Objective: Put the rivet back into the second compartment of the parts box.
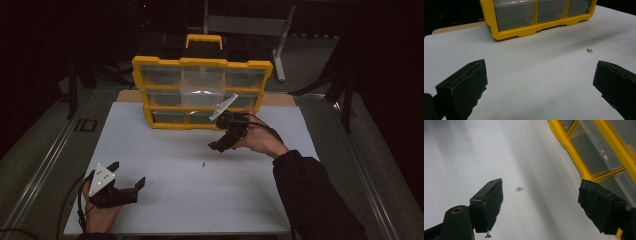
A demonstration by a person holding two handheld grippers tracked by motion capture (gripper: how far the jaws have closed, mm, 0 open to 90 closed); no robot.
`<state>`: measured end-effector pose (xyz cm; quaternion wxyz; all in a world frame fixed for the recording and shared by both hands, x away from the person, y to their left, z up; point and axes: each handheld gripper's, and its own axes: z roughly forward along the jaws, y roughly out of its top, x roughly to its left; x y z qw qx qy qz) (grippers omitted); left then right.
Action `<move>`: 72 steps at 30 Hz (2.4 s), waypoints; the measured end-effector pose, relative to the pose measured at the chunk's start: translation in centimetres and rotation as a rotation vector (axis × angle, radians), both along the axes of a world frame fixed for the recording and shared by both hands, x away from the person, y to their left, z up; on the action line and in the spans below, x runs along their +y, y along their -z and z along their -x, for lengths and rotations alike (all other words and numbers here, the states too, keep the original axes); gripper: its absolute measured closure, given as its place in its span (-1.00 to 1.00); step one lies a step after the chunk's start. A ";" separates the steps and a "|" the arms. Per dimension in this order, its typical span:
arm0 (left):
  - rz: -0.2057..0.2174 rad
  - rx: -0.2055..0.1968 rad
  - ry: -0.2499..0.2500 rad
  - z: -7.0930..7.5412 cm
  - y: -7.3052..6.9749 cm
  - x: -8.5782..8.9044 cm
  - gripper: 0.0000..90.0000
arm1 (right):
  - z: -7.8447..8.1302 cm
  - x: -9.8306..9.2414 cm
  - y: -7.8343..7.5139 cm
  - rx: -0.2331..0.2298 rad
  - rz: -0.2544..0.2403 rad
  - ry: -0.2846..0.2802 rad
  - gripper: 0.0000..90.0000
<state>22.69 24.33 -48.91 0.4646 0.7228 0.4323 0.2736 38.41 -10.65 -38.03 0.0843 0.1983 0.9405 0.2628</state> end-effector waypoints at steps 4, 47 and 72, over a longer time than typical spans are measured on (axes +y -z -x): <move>-0.001 0.000 0.000 0.0 0.0 0.0 -1.00 | 0.1 0.6 1.1 0.008 0.008 0.003 -0.55; -0.001 -0.002 0.002 0.0 0.0 0.0 -1.00 | -0.7 4.2 11.2 0.071 0.050 0.070 -0.31; -0.002 -0.002 0.001 0.0 0.0 0.0 -1.00 | -0.9 3.5 12.7 0.135 0.102 0.062 0.47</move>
